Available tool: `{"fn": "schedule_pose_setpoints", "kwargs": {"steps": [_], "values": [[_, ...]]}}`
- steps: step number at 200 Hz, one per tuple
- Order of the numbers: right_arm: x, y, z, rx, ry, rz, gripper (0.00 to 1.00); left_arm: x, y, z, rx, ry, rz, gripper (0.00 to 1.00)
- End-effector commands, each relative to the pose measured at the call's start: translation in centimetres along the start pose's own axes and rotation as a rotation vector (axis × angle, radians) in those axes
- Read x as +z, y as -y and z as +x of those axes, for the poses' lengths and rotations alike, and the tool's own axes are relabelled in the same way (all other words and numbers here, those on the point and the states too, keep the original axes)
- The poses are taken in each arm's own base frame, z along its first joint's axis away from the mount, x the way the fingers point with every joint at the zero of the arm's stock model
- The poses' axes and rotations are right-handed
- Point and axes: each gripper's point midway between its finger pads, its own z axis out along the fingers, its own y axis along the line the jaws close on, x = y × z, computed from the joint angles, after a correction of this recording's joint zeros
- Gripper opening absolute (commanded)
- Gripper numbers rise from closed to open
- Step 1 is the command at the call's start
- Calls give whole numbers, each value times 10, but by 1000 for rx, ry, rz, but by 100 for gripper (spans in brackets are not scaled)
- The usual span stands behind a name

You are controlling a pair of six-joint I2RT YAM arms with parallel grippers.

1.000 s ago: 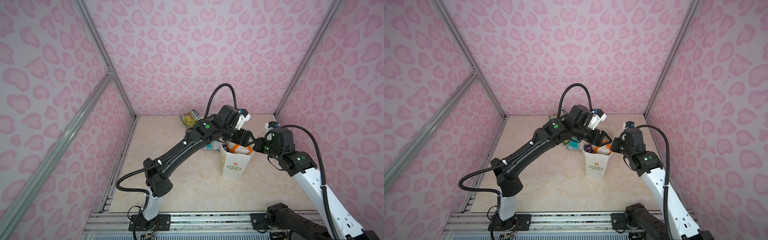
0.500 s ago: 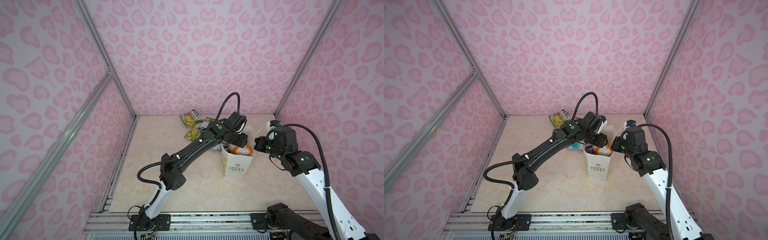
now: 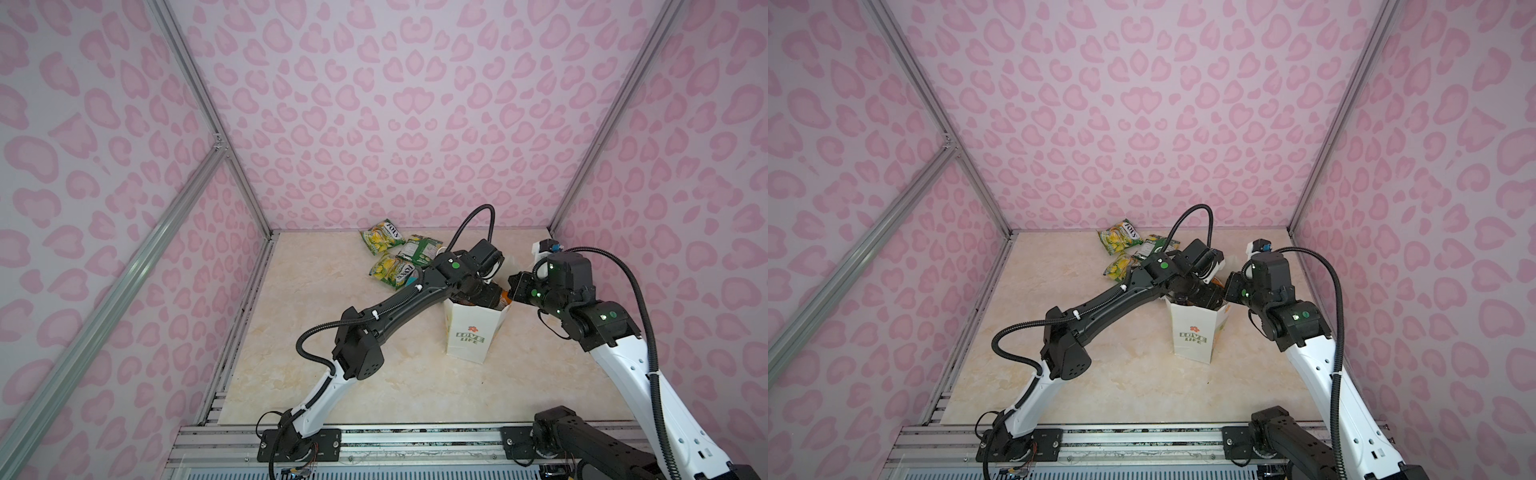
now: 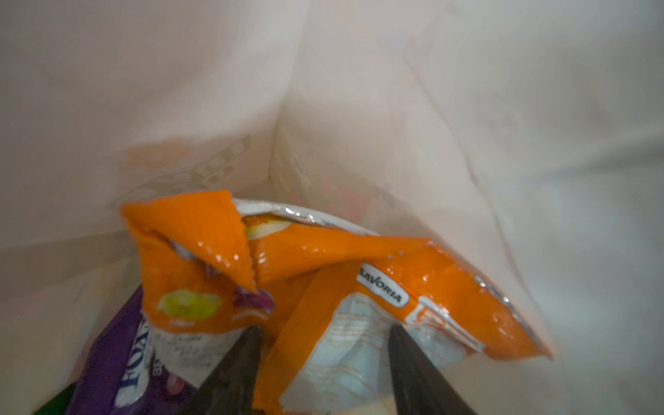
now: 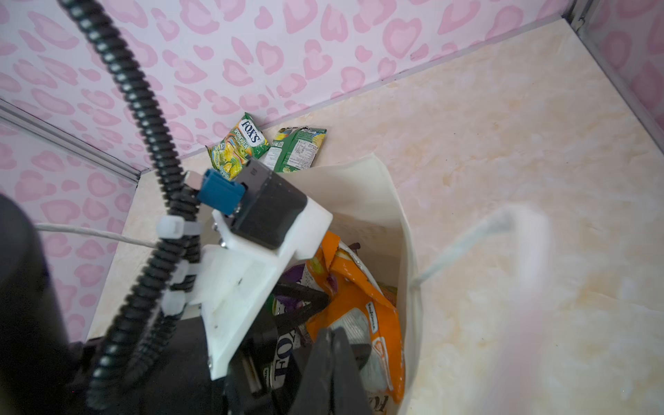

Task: Place the snacks into the paper bag
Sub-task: 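Lower the orange bag into the paper bag and open the left gripper, then withdraw the left gripper from the paper bag toward the snack pile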

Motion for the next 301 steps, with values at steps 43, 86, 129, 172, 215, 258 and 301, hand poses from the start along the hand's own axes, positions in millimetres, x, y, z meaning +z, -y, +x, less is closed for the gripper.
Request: {"fn": "schedule_pose_setpoints", "kwargs": {"steps": [43,86,129,172,215,258,301], "values": [[5,6,5,-2,-1,24,0,-144,59,-46,65,249,204,90],[-3,4,-1,-7,18,22,0,-228,89,-51,116,379,342,94],[-11,6,-8,-6,52,33,0,-286,76,-42,121,510,271,95],[-10,9,-9,-5,59,43,0,-296,-16,-15,-86,580,100,99],[-9,8,-11,5,75,38,0,-277,-112,38,-332,558,6,97],[-9,7,-10,15,81,28,0,-231,-187,90,-572,499,21,97],[-10,10,-5,17,81,32,0,-172,-257,112,-750,431,29,100]]}}
